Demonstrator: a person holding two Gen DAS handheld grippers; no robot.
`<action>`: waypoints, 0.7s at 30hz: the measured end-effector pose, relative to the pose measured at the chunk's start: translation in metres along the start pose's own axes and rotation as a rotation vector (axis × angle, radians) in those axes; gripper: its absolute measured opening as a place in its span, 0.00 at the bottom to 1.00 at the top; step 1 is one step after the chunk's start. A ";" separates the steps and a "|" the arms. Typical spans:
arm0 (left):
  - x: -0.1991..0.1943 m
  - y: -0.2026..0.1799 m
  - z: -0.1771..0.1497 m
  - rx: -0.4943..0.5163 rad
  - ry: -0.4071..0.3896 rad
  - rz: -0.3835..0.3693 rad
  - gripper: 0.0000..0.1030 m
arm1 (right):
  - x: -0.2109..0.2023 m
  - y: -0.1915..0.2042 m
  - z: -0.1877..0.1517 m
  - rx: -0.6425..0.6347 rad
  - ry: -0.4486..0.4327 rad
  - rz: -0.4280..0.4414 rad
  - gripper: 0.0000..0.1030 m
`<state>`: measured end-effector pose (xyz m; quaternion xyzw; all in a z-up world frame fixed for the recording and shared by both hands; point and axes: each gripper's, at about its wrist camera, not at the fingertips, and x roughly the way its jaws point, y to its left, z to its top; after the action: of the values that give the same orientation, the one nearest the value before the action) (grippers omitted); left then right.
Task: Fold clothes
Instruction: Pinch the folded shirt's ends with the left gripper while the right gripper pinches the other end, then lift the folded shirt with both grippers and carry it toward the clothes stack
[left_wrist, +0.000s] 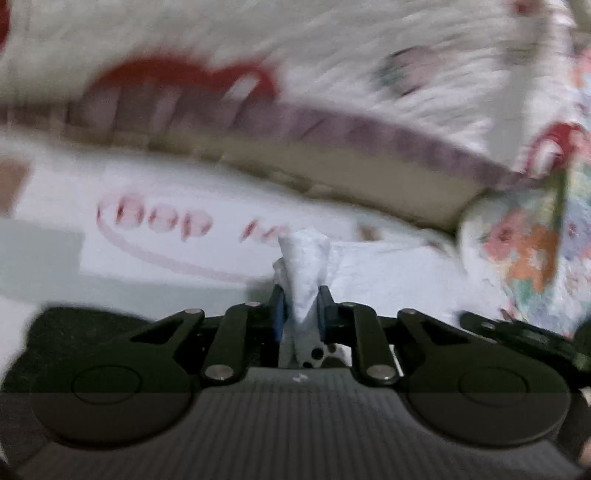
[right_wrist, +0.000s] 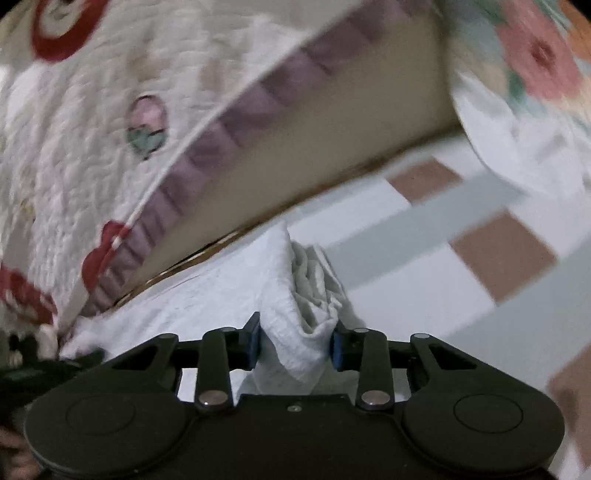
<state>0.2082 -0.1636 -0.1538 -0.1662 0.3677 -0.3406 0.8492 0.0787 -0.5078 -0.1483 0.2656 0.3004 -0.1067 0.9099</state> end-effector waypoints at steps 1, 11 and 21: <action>-0.013 -0.007 -0.004 -0.025 -0.018 -0.020 0.15 | 0.000 0.002 0.004 -0.026 -0.008 -0.013 0.37; 0.010 0.027 -0.043 -0.223 0.058 0.055 0.27 | 0.013 -0.030 0.007 0.192 0.037 0.014 0.57; 0.035 0.007 -0.033 -0.086 0.083 0.009 0.17 | 0.013 -0.015 0.001 0.197 -0.008 0.166 0.36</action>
<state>0.2045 -0.1840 -0.1970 -0.1866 0.4176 -0.3273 0.8268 0.0848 -0.5218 -0.1618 0.3771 0.2616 -0.0611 0.8863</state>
